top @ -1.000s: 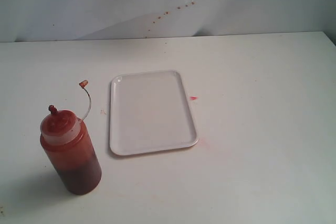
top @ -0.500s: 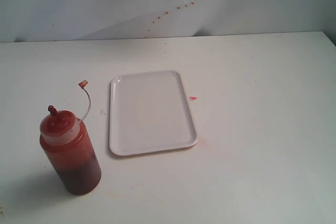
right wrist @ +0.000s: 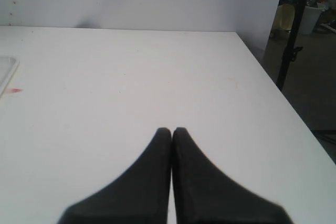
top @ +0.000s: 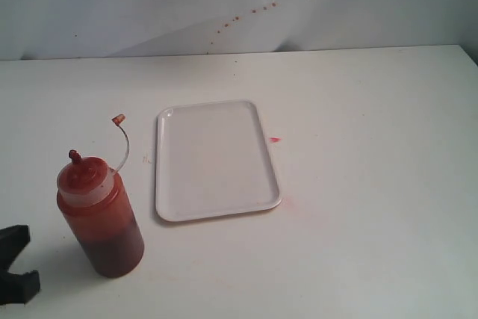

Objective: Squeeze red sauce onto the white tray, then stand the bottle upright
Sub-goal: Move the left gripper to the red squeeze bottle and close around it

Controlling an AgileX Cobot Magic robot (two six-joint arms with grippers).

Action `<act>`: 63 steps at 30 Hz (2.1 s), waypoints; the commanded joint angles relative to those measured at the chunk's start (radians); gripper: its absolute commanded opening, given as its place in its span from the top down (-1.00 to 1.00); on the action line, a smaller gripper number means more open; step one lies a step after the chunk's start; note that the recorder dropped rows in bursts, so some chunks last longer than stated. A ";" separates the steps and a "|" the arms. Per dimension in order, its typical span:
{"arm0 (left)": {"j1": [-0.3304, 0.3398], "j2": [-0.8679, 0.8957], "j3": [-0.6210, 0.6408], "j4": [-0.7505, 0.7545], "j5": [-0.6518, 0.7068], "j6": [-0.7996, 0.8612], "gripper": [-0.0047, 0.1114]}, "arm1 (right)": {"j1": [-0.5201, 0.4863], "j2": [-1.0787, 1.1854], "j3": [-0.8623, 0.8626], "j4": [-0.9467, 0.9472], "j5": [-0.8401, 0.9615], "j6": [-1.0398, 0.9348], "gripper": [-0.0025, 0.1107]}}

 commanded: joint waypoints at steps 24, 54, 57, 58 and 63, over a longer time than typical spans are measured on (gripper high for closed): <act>-0.051 0.290 0.005 0.366 -0.247 -0.143 -0.88 | -0.007 -0.005 0.003 -0.007 -0.001 -0.006 0.96; -0.051 0.685 -0.144 0.400 -0.255 0.036 -0.88 | -0.007 -0.005 0.003 -0.007 -0.001 -0.006 0.96; -0.051 0.733 -0.164 0.400 -0.258 0.074 -0.88 | -0.007 -0.005 0.003 -0.007 -0.001 -0.006 0.96; -0.051 0.744 -0.170 0.400 -0.263 0.086 -0.88 | -0.007 -0.005 0.003 -0.007 -0.001 -0.006 0.96; -0.051 0.767 -0.182 0.398 -0.368 0.112 -0.88 | -0.007 -0.005 0.003 -0.007 -0.001 -0.006 0.96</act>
